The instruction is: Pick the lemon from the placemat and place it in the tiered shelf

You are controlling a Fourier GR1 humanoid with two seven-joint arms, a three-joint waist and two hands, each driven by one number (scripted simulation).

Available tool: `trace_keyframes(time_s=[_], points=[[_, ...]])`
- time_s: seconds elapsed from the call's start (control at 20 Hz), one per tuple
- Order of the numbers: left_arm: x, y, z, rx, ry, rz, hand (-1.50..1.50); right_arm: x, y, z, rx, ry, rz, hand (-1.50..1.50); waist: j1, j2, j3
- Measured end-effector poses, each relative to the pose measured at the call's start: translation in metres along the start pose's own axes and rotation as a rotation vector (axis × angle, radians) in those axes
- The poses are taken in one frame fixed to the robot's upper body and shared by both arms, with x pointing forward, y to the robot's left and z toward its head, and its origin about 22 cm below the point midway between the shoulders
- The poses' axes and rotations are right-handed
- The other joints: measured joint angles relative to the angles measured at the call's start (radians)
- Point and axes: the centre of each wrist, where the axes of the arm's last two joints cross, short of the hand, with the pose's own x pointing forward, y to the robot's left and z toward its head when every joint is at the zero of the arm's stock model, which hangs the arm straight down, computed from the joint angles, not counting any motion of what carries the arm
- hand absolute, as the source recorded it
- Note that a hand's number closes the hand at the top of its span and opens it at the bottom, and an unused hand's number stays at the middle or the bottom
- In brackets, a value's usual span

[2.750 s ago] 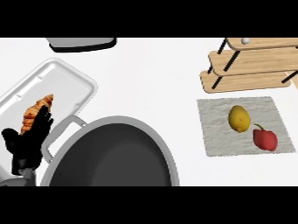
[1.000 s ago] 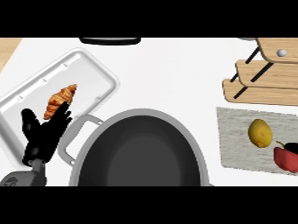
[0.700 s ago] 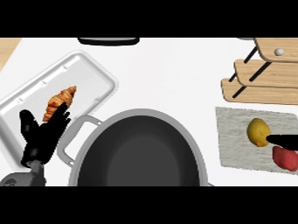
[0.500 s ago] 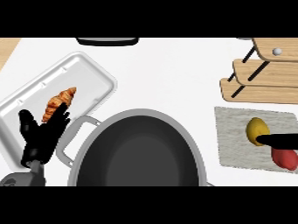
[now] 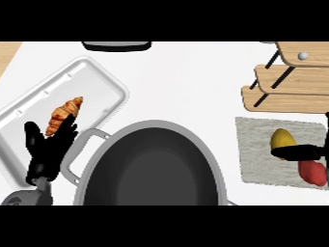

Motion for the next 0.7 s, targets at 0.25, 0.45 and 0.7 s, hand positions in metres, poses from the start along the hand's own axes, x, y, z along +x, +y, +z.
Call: trace_keyframes(time_s=[0.25,0.45,0.7], points=[[0.001,0.005,0.003,-0.001,-0.002,-0.002,0.0,0.002,0.016,-0.004,-0.005,0.014,0.009,-1.5,-0.001,0.0,-0.001],[0.003,0.002,0.001,-0.009,0.002,0.008,0.0,0.0,0.03,-0.01,-0.011,0.041,0.028,-1.5,-0.002,0.001,-0.001],[0.003,0.006,0.001,-0.006,0.004,0.011,0.0,-0.001,0.037,-0.023,-0.039,0.083,0.055,-1.5,-0.002,0.001,-0.001]])
